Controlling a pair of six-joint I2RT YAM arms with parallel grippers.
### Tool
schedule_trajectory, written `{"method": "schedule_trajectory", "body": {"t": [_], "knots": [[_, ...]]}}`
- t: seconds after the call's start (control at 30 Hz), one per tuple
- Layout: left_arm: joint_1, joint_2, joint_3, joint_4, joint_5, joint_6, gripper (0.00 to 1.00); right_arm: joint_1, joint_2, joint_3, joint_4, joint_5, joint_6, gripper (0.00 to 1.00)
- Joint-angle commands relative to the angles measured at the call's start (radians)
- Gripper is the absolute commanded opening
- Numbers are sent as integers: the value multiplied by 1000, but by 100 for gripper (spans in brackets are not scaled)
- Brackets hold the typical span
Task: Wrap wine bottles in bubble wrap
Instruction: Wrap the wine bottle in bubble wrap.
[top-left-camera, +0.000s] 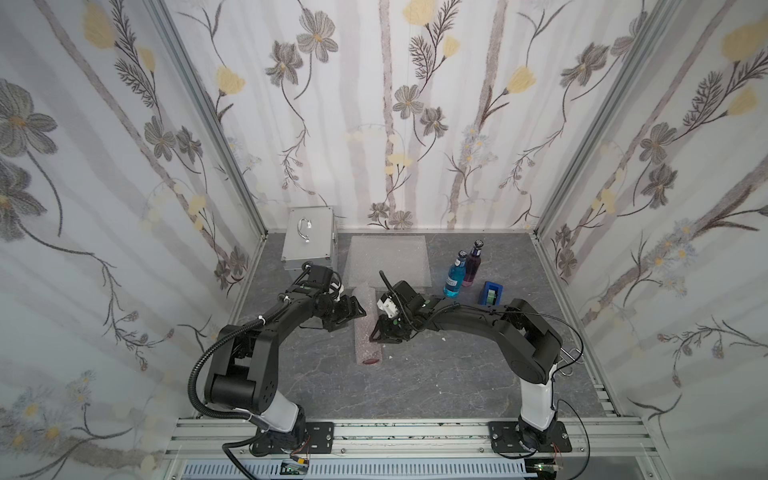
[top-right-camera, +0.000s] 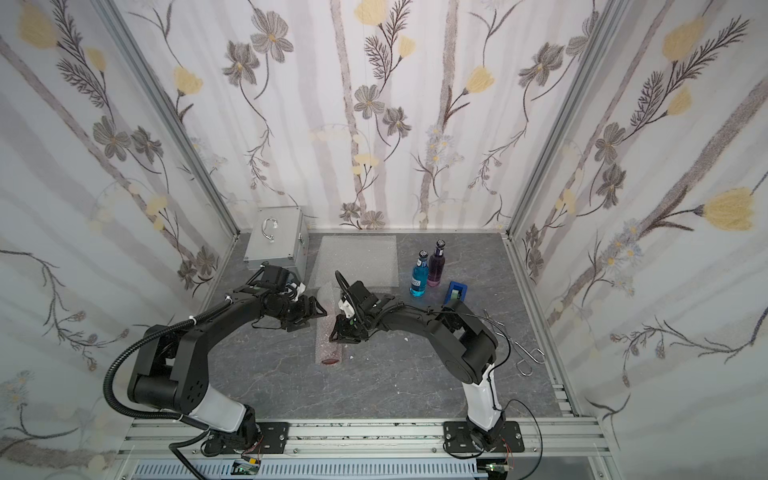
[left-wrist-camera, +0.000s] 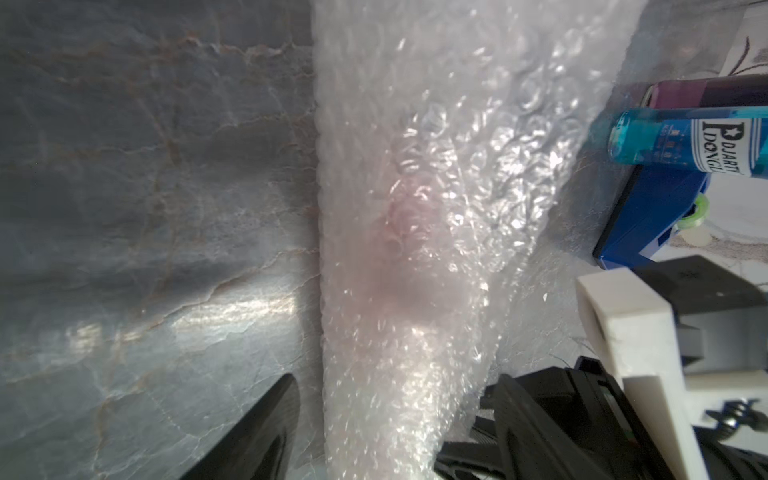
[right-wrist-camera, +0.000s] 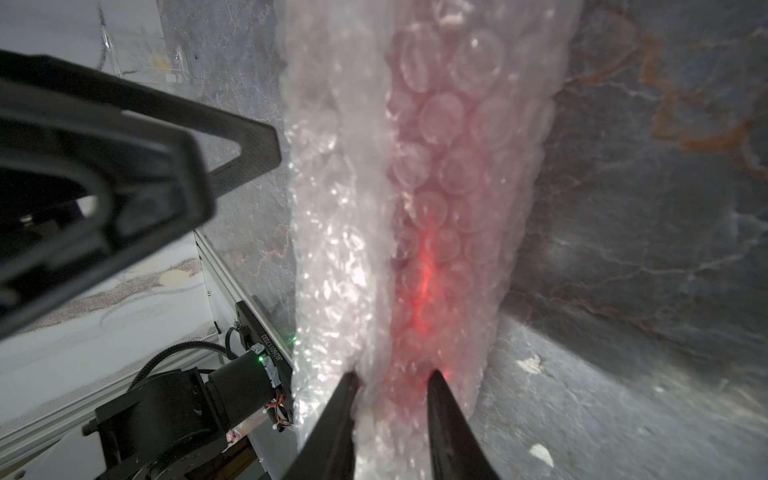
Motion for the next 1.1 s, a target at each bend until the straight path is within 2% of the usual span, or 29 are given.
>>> {"method": "schedule_trajectory", "body": {"t": [0.0, 0.33, 0.57, 0.93, 1.07], "knots": [[-8, 48, 21, 30, -4, -27, 84, 6, 16, 8, -27, 49, 4, 29], [-26, 202, 119, 32, 3, -32, 84, 13, 31, 12, -22, 46, 9, 26], [-24, 277, 179, -4, -25, -18, 79, 15, 35, 17, -22, 46, 8, 25], [-27, 313, 173, -1, -30, -23, 49, 19, 29, 29, -36, 55, 2, 25], [-29, 317, 174, 4, -21, -21, 42, 20, 20, 33, -40, 56, -4, 32]]}}
